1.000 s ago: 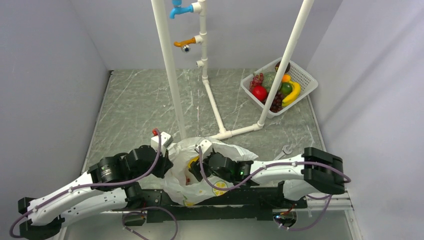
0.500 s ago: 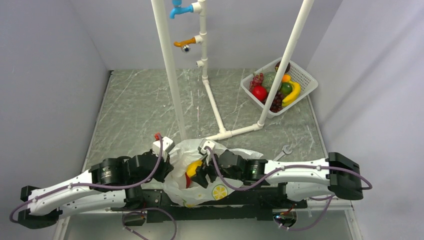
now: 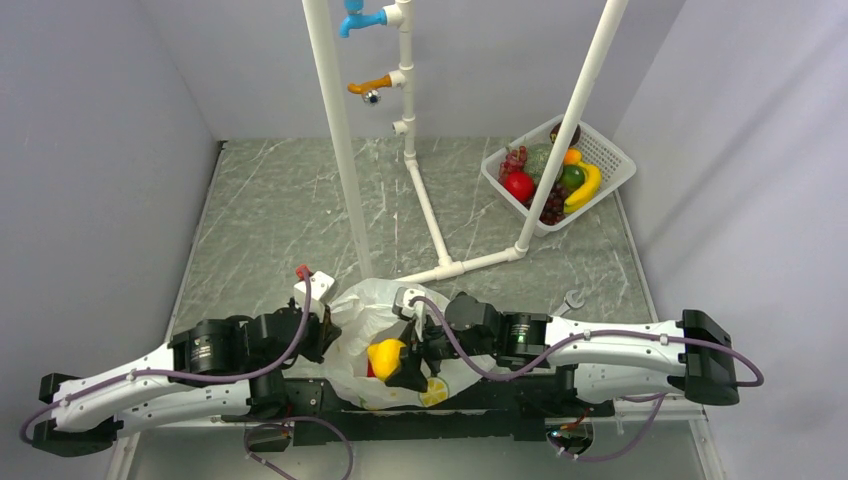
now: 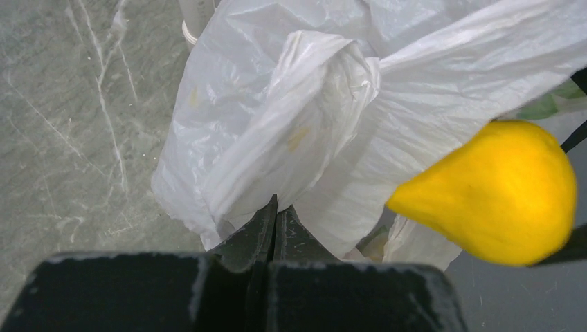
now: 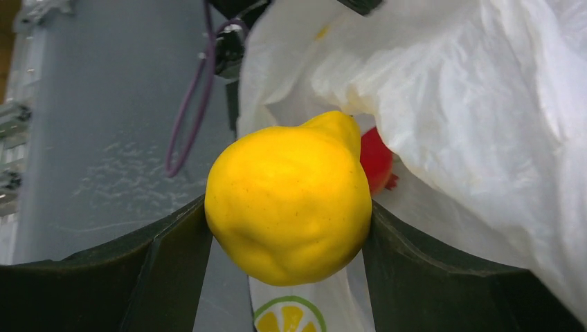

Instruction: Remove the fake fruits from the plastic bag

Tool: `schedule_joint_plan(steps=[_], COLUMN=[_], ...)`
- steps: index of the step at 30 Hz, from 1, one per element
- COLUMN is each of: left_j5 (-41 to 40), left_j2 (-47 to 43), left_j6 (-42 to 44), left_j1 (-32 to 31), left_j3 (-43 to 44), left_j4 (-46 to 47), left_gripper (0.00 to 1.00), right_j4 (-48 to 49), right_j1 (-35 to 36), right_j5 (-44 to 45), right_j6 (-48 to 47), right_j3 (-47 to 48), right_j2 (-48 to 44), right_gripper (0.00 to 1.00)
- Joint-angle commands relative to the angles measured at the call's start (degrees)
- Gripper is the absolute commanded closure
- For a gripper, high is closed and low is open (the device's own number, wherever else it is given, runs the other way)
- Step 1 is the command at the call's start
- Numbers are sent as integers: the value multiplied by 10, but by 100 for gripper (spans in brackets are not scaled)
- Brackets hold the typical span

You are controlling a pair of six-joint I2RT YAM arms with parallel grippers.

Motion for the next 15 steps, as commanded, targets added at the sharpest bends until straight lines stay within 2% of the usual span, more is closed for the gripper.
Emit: schedule_joint_plan(steps=[1, 7, 11, 15], left_j5=[-16, -17, -16, -14], left_j2=[10, 8, 9, 17], left_j6=[-8, -10, -9, -8], left_j1=[-3, -4, -4, -4], left_j3=[7, 6, 5, 7], left_j4=[3, 3, 4, 3], left_gripper=[100, 100, 100, 100], right_j4=[-16, -27, -10, 3], right_j1=[2, -7, -53, -94], right_j5=[-92, -172, -238, -204], right_j6=[-12, 0, 32, 45], right_j3=[66, 89, 73, 36], right_j2=[9, -7, -24, -11], right_gripper=[100, 100, 100, 100])
